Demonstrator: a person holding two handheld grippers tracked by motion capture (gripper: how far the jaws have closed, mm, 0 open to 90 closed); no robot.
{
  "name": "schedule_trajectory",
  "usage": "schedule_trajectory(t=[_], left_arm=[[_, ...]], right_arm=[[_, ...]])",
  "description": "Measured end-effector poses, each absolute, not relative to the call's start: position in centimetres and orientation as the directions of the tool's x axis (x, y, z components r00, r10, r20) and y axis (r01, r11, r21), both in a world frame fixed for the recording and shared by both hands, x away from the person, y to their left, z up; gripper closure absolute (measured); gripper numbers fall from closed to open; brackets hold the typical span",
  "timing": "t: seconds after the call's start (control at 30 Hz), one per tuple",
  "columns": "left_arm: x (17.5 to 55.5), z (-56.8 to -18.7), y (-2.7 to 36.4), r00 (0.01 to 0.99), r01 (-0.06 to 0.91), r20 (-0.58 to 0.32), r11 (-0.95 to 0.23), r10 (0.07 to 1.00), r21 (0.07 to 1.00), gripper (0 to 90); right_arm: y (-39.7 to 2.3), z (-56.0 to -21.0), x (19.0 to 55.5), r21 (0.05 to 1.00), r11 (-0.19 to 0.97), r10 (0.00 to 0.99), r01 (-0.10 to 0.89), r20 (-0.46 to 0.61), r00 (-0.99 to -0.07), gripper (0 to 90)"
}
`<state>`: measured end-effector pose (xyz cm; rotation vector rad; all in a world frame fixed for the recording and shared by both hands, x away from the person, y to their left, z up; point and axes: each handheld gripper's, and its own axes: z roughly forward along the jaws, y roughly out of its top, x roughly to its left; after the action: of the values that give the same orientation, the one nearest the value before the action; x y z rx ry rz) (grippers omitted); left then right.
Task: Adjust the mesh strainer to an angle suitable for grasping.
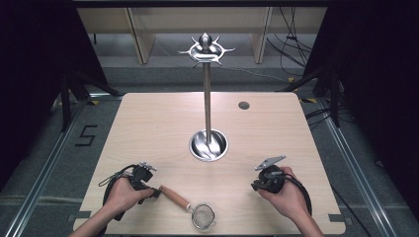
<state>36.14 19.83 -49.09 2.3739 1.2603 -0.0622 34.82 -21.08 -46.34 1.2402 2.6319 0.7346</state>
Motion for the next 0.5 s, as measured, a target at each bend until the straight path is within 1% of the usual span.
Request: schedule_trajectory(t=[0.03, 0.1, 0.13, 0.17, 0.23, 0.27, 0.3, 0.33, 0.37, 0.4, 0.43, 0.47, 0.5], left_arm=[[36.4, -49.0, 19.8, 0.594, 0.789, -0.240, -0.497, 0.768, 0.362, 89.4], [36.8, -49.0, 19.5, 0.582, 0.797, -0.241, -0.486, 0.777, 0.358, 89.3], [37.0, -49.1, 19.3, 0.578, 0.803, -0.272, -0.478, 0.769, 0.356, 89.3], [37.2, -49.0, 19.2, 0.580, 0.798, -0.239, -0.483, 0.779, 0.360, 89.3], [37.7, -49.0, 18.8, 0.593, 0.789, -0.237, -0.497, 0.769, 0.360, 89.3], [37.8, -49.0, 18.4, 0.572, 0.808, -0.283, -0.471, 0.770, 0.353, 89.3], [38.2, -49.0, 18.1, 0.574, 0.808, -0.285, -0.474, 0.768, 0.350, 89.3], [38.4, -48.9, 18.0, 0.581, 0.801, -0.264, -0.483, 0.770, 0.353, 89.3], [38.7, -48.9, 17.8, 0.586, 0.795, -0.241, -0.494, 0.773, 0.352, 89.3], [38.9, -48.9, 17.6, 0.585, 0.795, -0.239, -0.490, 0.775, 0.356, 89.3], [39.1, -48.9, 17.3, 0.578, 0.804, -0.273, -0.479, 0.769, 0.353, 89.3], [39.5, -48.8, 17.2, 0.590, 0.792, -0.240, -0.495, 0.771, 0.358, 89.3], [39.6, -48.8, 16.8, 0.574, 0.808, -0.283, -0.474, 0.769, 0.350, 89.3]], right_arm=[[-21.1, -46.3, 35.0, 0.491, 0.548, 0.750, 0.677, 0.069, -0.657, 80.5], [-21.0, -46.4, 35.0, 0.485, 0.552, 0.750, 0.679, 0.068, -0.658, 80.3], [-21.0, -46.4, 35.0, 0.482, 0.550, 0.751, 0.682, 0.072, -0.656, 80.2], [-20.9, -46.3, 35.0, 0.478, 0.546, 0.754, 0.688, 0.077, -0.652, 80.1], [-20.9, -46.5, 35.2, 0.493, 0.563, 0.739, 0.663, 0.058, -0.671, 79.8], [-20.9, -46.5, 35.3, 0.493, 0.567, 0.736, 0.660, 0.057, -0.675, 79.5], [-20.8, -46.4, 35.2, 0.487, 0.558, 0.742, 0.671, 0.069, -0.667, 79.1], [-20.7, -46.3, 35.1, 0.472, 0.538, 0.757, 0.698, 0.093, -0.646, 78.9], [-20.7, -46.3, 35.1, 0.476, 0.540, 0.755, 0.694, 0.091, -0.649, 78.8], [-20.7, -46.4, 35.1, 0.476, 0.538, 0.756, 0.696, 0.094, -0.648, 78.7], [-20.8, -46.5, 35.2, 0.480, 0.543, 0.751, 0.689, 0.089, -0.654, 78.6], [-20.8, -46.5, 35.2, 0.477, 0.537, 0.755, 0.696, 0.096, -0.648, 78.7], [-20.9, -46.6, 35.3, 0.487, 0.546, 0.747, 0.681, 0.084, -0.659, 78.6]])
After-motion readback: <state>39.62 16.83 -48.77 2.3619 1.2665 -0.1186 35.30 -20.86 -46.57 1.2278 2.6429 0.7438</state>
